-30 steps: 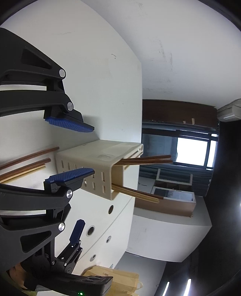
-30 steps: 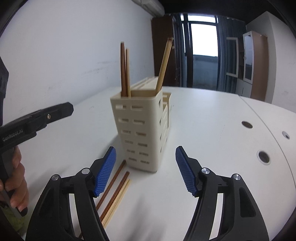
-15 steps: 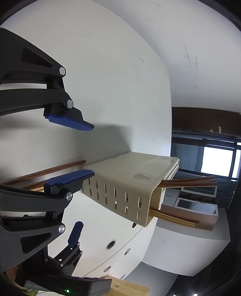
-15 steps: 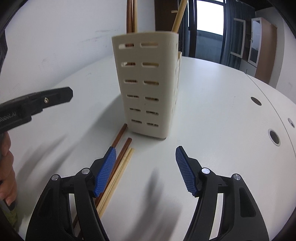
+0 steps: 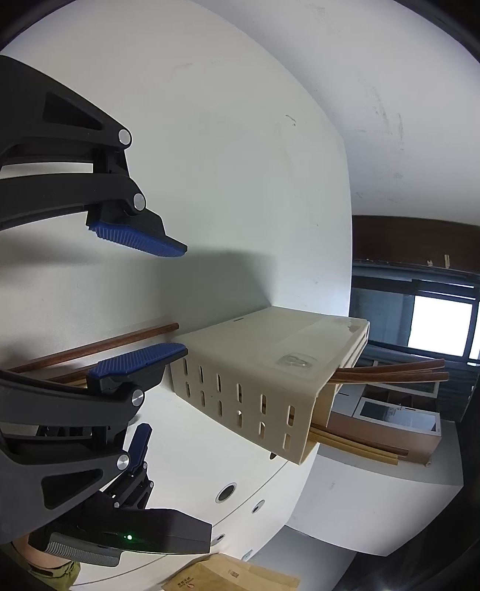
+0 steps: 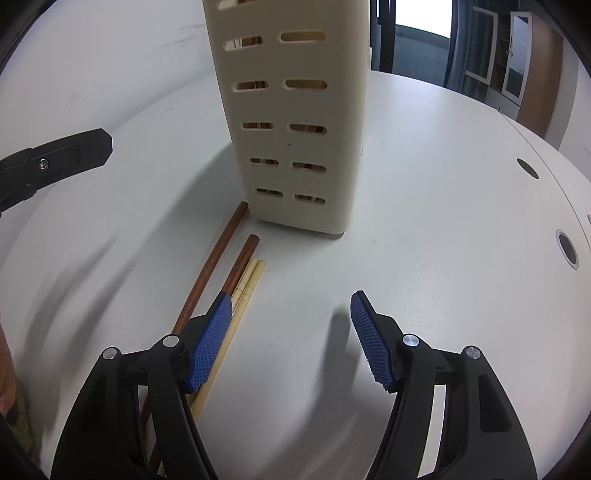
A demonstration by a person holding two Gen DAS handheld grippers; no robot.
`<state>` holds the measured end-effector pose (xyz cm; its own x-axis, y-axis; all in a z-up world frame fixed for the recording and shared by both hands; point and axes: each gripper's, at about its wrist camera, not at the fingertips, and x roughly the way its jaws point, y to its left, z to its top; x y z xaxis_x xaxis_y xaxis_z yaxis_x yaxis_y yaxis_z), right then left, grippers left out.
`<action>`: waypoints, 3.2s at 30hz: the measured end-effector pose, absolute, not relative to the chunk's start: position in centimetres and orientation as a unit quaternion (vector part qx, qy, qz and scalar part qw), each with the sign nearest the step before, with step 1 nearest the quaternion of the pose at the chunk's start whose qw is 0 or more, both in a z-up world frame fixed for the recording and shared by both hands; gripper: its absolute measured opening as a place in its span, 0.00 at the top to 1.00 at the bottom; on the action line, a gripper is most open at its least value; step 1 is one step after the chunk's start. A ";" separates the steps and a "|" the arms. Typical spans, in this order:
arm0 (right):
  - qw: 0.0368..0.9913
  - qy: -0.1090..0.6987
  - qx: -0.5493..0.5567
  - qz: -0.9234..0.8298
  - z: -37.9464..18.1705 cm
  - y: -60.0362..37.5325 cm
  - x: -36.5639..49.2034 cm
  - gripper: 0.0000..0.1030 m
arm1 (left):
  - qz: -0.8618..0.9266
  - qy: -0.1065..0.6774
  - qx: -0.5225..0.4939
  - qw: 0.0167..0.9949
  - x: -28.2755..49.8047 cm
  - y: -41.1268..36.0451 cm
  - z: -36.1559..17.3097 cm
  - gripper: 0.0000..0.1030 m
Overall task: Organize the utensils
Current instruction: 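Move the open right gripper down to the remaining chopsticks, then close the right gripper on another light wooden chopstick, then lift the wooden chopstick upright and carry it over the holder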
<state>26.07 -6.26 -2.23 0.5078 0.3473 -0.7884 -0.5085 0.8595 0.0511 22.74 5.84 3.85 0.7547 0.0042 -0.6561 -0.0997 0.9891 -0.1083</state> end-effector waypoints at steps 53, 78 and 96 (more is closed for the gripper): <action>0.840 0.463 -0.103 0.262 -1.5 -7.4 25.9 0.92 | 0.028 0.489 -0.007 0.872 27.7 2.3 -4.3 0.70; 0.872 0.395 -0.027 0.286 3.2 -9.8 24.4 0.95 | 0.015 0.410 -0.055 0.910 25.1 3.8 1.7 0.94; 0.920 0.199 0.042 0.336 12.6 -12.9 20.4 0.95 | -0.050 0.136 -0.078 0.986 18.7 4.0 12.2 0.94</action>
<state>20.43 -12.90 12.63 0.6948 0.6345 -0.3387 -0.6012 0.7708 0.2108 18.73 3.98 12.16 0.9577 -0.1207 -0.2613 0.0784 0.9829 -0.1667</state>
